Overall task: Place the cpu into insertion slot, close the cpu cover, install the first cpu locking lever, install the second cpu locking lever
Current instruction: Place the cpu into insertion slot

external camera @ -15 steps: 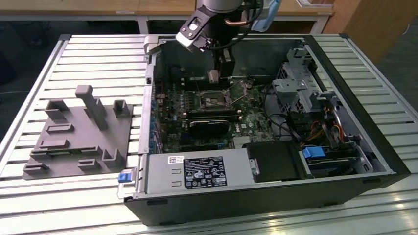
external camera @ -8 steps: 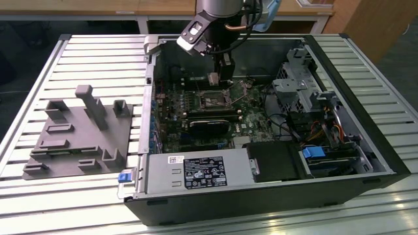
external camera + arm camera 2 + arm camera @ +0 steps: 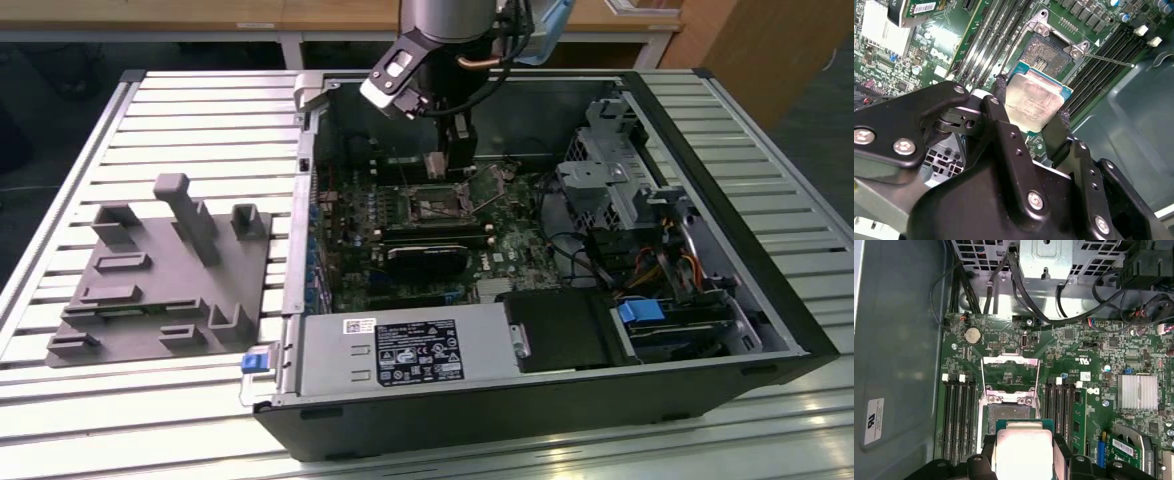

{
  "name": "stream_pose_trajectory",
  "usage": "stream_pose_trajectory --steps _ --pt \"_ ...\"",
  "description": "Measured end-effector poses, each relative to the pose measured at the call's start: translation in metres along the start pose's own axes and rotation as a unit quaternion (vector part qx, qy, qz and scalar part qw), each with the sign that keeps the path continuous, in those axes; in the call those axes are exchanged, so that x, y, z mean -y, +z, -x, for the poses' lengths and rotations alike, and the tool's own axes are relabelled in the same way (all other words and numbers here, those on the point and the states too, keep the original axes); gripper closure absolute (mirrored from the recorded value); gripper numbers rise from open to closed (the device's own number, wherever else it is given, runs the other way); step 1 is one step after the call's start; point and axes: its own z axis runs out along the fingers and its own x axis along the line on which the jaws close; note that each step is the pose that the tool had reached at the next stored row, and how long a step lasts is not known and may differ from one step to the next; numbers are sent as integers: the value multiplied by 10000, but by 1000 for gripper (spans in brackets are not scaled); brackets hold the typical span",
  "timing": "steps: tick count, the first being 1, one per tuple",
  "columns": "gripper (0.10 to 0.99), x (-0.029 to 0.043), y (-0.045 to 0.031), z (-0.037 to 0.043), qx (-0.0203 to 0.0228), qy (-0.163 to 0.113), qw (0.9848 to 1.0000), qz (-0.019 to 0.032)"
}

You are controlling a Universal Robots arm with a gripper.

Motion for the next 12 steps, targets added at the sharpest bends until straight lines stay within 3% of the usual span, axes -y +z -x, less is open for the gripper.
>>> stream_pose_trajectory --steps 8,12 --pt "549 10 116 1 11 0 10000 -4" --pt "549 12 138 1 10 0 10000 -4"
